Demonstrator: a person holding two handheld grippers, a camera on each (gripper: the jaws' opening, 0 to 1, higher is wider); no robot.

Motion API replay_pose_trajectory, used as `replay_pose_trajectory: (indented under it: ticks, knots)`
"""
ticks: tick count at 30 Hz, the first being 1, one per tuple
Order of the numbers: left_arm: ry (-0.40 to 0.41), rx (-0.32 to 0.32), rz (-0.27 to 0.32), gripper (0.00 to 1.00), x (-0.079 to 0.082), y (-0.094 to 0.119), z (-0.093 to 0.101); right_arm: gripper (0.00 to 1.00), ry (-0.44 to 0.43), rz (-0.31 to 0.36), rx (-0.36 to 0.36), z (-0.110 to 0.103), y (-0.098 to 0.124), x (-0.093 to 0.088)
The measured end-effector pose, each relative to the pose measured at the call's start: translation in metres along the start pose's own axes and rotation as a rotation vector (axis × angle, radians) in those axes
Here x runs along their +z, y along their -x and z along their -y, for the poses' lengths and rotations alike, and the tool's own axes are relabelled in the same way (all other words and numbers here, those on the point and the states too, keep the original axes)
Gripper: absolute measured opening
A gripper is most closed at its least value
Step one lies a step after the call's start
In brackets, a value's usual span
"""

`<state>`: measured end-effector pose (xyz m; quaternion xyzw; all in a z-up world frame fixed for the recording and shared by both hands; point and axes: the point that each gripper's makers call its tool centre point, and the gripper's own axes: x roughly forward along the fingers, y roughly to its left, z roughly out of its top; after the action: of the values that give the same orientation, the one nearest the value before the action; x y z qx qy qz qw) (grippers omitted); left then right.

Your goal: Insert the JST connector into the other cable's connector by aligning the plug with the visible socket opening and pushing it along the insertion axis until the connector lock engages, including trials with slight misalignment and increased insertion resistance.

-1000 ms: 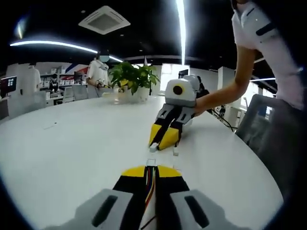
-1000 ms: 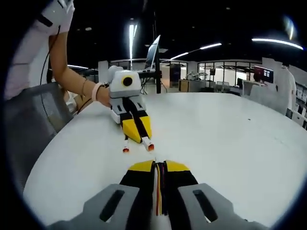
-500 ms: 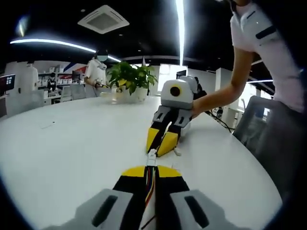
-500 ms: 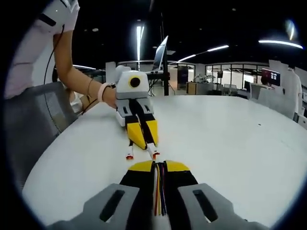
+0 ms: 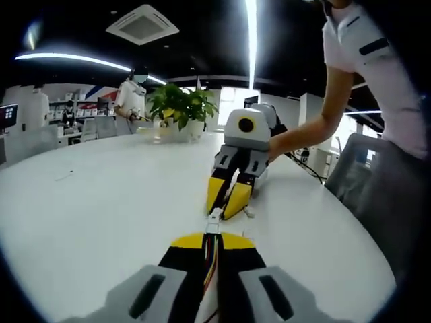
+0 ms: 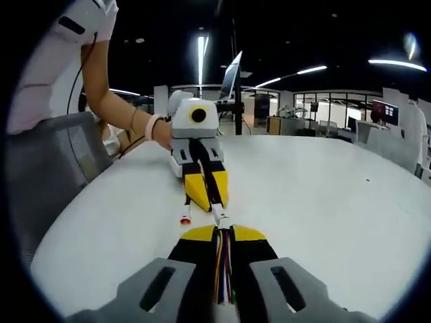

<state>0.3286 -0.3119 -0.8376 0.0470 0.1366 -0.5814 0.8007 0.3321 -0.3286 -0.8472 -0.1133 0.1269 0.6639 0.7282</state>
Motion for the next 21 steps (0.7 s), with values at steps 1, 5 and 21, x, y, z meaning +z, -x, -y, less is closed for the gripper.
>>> replay_pose_trajectory:
  ticks: [1, 5, 21]
  knots:
    - [-0.002, -0.004, -0.001, 0.00, -0.0003, -0.0003, -0.0013, 0.04, -0.005, 0.004, 0.003, 0.0001, 0.0007, 0.0001]
    - [-0.003, -0.033, -0.007, 0.00, -0.0013, -0.0007, -0.0033, 0.04, 0.000, 0.004, 0.013, -0.0002, 0.0017, -0.0003]
    - [-0.008, -0.142, -0.027, 0.00, 0.0004, -0.0075, -0.0052, 0.04, 0.013, 0.017, 0.111, -0.0025, -0.0004, 0.0031]
